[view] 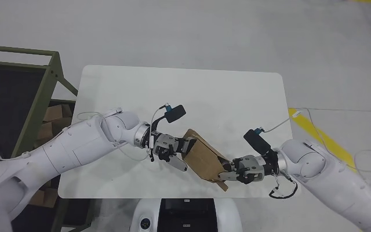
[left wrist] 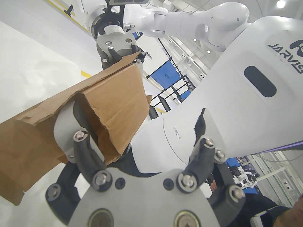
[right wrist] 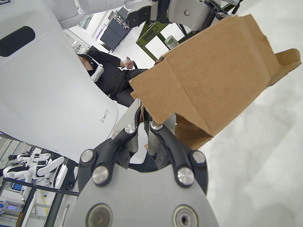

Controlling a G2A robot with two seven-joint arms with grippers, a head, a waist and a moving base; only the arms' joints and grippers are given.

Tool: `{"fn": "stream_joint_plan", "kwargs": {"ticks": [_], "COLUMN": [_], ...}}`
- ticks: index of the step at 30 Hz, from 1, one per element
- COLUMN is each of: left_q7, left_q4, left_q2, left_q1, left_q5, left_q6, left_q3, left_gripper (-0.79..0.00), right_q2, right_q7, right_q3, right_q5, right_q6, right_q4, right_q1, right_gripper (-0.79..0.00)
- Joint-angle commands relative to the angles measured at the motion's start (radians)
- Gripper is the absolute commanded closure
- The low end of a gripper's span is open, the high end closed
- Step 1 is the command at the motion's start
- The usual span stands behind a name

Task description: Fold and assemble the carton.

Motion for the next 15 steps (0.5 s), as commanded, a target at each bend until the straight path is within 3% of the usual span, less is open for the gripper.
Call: {"fn": "stream_joint_plan", "kwargs": {"ticks": [1, 11, 15], "left_q7": [0.000, 0.021, -0.004], "left_q4": [0.000, -0.021, -0.007], "left_q2": [0.000, -0.013, -0.020], "left_q1": [0.000, 0.049, 0.065], "left_q5": [0.001, 0.067, 0.051], "left_q6": [0.000, 0.096, 0.098], "left_q3": [0.000, -0.054, -0.070], "left_gripper": [-0.785, -0.785, -0.625], "right_q2": [0.000, -0.001, -0.001], "right_q7": [0.001, 0.000, -0.001], "right_q3": [0.001, 0.009, 0.013], "right_q5": [0.000, -0.003, -0.003], "right_q6": [0.001, 0.000, -0.001], "right_q4": [-0.001, -0.003, -0.004], "right_q1": [-0.001, -0.008, -0.012], "right_gripper": [0.000, 0.000, 0.000]}}
